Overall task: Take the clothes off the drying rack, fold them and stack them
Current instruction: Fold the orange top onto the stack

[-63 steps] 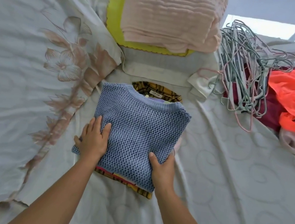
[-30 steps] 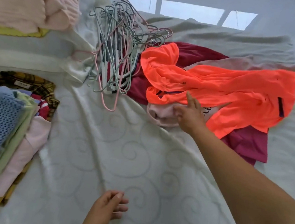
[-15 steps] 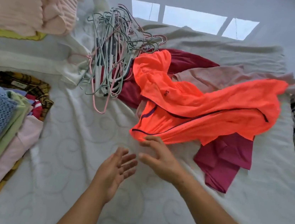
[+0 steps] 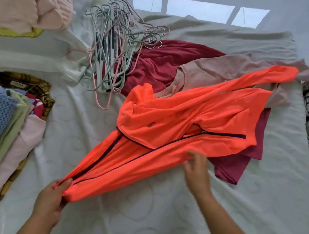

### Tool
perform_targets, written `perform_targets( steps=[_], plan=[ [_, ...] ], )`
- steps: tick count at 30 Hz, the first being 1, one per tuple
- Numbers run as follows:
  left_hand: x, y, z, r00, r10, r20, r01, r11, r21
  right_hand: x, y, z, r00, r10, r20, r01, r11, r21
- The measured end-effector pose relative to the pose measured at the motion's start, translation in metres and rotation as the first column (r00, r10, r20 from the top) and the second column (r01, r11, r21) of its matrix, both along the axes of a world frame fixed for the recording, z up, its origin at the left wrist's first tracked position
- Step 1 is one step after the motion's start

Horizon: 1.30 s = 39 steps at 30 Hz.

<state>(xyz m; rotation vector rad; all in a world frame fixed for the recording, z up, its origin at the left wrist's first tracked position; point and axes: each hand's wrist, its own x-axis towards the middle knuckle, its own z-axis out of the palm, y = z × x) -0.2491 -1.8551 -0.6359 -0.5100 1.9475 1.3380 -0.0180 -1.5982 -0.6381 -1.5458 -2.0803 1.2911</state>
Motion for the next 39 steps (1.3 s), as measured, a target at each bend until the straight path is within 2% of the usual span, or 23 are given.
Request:
perform_targets(
  steps=[2, 5, 6, 8, 9, 10, 12, 13, 15, 18, 20, 22, 24, 27, 31, 33, 35, 39],
  plan=[
    [-0.015, -0.011, 0.000, 0.999, 0.022, -0.031, -0.022, 1.000, -0.020, 0.009, 0.036, -0.008, 0.984, -0.011, 0.175, -0.022, 0.983, 0.183],
    [-0.054, -0.022, 0.014, 0.979, 0.117, -0.166, -0.123, 0.992, -0.025, 0.020, 0.074, -0.008, 0.934, -0.045, 0.355, -0.066, 0.953, 0.294],
    [-0.069, -0.026, 0.021, 0.963, 0.159, -0.216, -0.164, 0.986, -0.005, 0.023, 0.082, -0.010, 0.907, -0.025, 0.420, -0.105, 0.953, 0.283],
    [-0.094, -0.032, 0.038, 0.942, 0.168, -0.290, -0.166, 0.986, 0.029, 0.026, 0.087, -0.014, 0.865, 0.094, 0.492, -0.191, 0.970, 0.150],
    [-0.099, -0.032, 0.043, 0.947, 0.107, -0.302, -0.100, 0.994, 0.038, 0.026, 0.086, -0.015, 0.854, 0.158, 0.495, -0.217, 0.974, 0.064],
    [-0.103, -0.032, 0.044, 0.949, -0.001, -0.317, -0.006, 1.000, -0.022, 0.024, 0.081, -0.018, 0.844, 0.201, 0.498, -0.236, 0.972, 0.008],
    [-0.093, -0.019, 0.052, 0.941, -0.120, -0.317, 0.091, 0.990, -0.106, 0.022, 0.066, -0.020, 0.826, 0.220, 0.519, -0.243, 0.970, -0.024],
    [-0.078, -0.004, 0.057, 0.937, -0.176, -0.303, 0.155, 0.983, -0.094, 0.020, 0.057, -0.020, 0.848, 0.195, 0.493, -0.210, 0.977, -0.026],
    [-0.045, 0.020, 0.049, 0.884, -0.377, -0.277, 0.355, 0.926, -0.130, 0.018, 0.038, -0.017, 0.934, 0.121, 0.337, -0.108, 0.993, -0.056],
    [0.024, 0.069, 0.040, 0.736, -0.637, -0.230, 0.642, 0.764, -0.064, 0.022, 0.011, 0.003, 0.999, 0.015, 0.049, -0.008, 0.992, -0.128],
    [0.063, 0.100, 0.033, 0.668, -0.708, -0.229, 0.731, 0.681, 0.027, 0.027, -0.006, 0.024, 0.989, -0.104, -0.104, 0.069, 0.953, -0.296],
    [0.095, 0.129, 0.029, 0.671, -0.701, -0.242, 0.736, 0.671, 0.097, 0.037, -0.019, 0.041, 0.965, -0.183, -0.186, 0.083, 0.891, -0.447],
    [0.117, 0.149, 0.032, 0.721, -0.664, -0.198, 0.691, 0.710, 0.135, 0.049, -0.029, 0.049, 0.949, -0.233, -0.211, 0.086, 0.838, -0.540],
    [0.134, 0.154, 0.036, 0.778, -0.627, -0.030, 0.614, 0.751, 0.243, 0.056, -0.050, 0.055, 0.908, -0.349, -0.234, 0.075, 0.683, -0.726],
    [0.138, 0.137, 0.038, 0.697, -0.715, 0.054, 0.690, 0.689, 0.220, 0.060, -0.076, 0.057, 0.939, -0.288, -0.188, 0.008, 0.564, -0.826],
    [0.137, 0.128, 0.039, 0.668, -0.737, 0.104, 0.704, 0.671, 0.233, 0.059, -0.082, 0.056, 0.959, -0.210, -0.189, -0.031, 0.586, -0.810],
    [0.137, 0.122, 0.041, 0.671, -0.729, 0.133, 0.687, 0.679, 0.260, 0.057, -0.087, 0.052, 0.982, -0.121, -0.144, -0.024, 0.679, -0.734],
    [0.141, 0.112, 0.047, 0.705, -0.704, 0.089, 0.661, 0.697, 0.278, 0.052, -0.097, 0.047, 0.989, -0.057, -0.137, -0.041, 0.780, -0.624]
  ],
)
